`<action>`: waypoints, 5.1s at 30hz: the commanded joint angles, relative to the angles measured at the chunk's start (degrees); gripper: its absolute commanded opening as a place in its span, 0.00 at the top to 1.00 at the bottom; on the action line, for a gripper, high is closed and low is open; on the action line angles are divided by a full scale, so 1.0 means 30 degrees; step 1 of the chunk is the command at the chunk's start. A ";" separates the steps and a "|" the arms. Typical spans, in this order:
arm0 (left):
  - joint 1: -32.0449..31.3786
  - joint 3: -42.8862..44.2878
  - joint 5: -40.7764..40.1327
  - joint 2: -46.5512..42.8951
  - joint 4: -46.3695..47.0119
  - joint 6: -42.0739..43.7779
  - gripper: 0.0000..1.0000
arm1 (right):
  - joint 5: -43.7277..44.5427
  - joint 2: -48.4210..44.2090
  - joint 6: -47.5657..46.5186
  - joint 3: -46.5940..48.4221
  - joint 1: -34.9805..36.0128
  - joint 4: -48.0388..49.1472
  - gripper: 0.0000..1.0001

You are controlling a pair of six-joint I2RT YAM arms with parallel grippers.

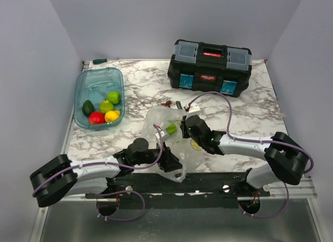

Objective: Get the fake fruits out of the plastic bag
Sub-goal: Adjust the plastic bag at the center of the board, then take out the fake fruit from the plastic bag.

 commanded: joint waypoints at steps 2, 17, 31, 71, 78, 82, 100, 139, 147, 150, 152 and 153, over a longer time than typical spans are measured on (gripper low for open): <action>-0.0084 -0.1224 -0.2015 0.4529 0.2610 -0.0792 0.45 | -0.0773 -0.0460 -0.3115 0.0633 -0.0223 0.1985 0.99; -0.0025 -0.0106 -0.3899 -0.3550 -0.4563 0.2011 0.22 | -0.4404 -0.1889 -0.3780 -0.2261 -0.0269 0.3467 0.99; 0.1025 0.0724 -0.5916 -0.9348 -0.8554 0.3572 0.21 | -0.4155 -0.1334 -0.3966 -0.0669 -0.0266 0.1654 0.92; 0.2260 0.5538 -1.1588 0.4061 -0.7104 0.6831 0.21 | 0.1202 -0.3824 0.0436 -0.3323 0.4141 -0.1661 0.87; 0.2535 0.7048 -1.3268 0.6121 -0.7401 0.7146 0.16 | 0.0305 -0.4155 0.0235 -0.3579 0.4049 -0.1504 0.99; 0.2939 0.7778 -1.3209 0.7511 -0.6994 0.7230 0.13 | -0.0167 -0.4144 0.0074 -0.3564 0.4008 -0.1316 0.99; 0.3707 1.0651 -1.1007 1.3199 -0.5997 0.7872 0.21 | -0.0850 -0.4880 0.0349 -0.3943 0.3781 -0.1473 0.99; 0.3836 0.5462 -0.6913 -0.0114 -1.2594 0.6355 0.71 | 0.4652 -0.5403 0.3206 -0.3765 0.3790 -0.3102 0.99; 0.3829 0.4225 -0.5312 -0.2494 -1.3437 0.4703 0.75 | 0.7039 -0.4951 0.4768 -0.1947 0.3751 -0.5328 0.99; 0.3814 0.4434 -0.4843 -0.3838 -1.4014 0.4291 0.75 | 0.8128 -0.4297 0.4942 -0.1031 0.3760 -0.6430 0.99; 0.3820 0.5032 -0.4829 -0.4964 -1.4851 0.4365 0.75 | 0.9132 -0.3797 0.5978 -0.0366 0.3748 -0.8264 0.99; 0.3817 0.5539 -0.4925 -0.5589 -1.5375 0.4495 0.75 | 0.9587 -0.3587 0.6559 -0.0103 0.3722 -0.9075 0.99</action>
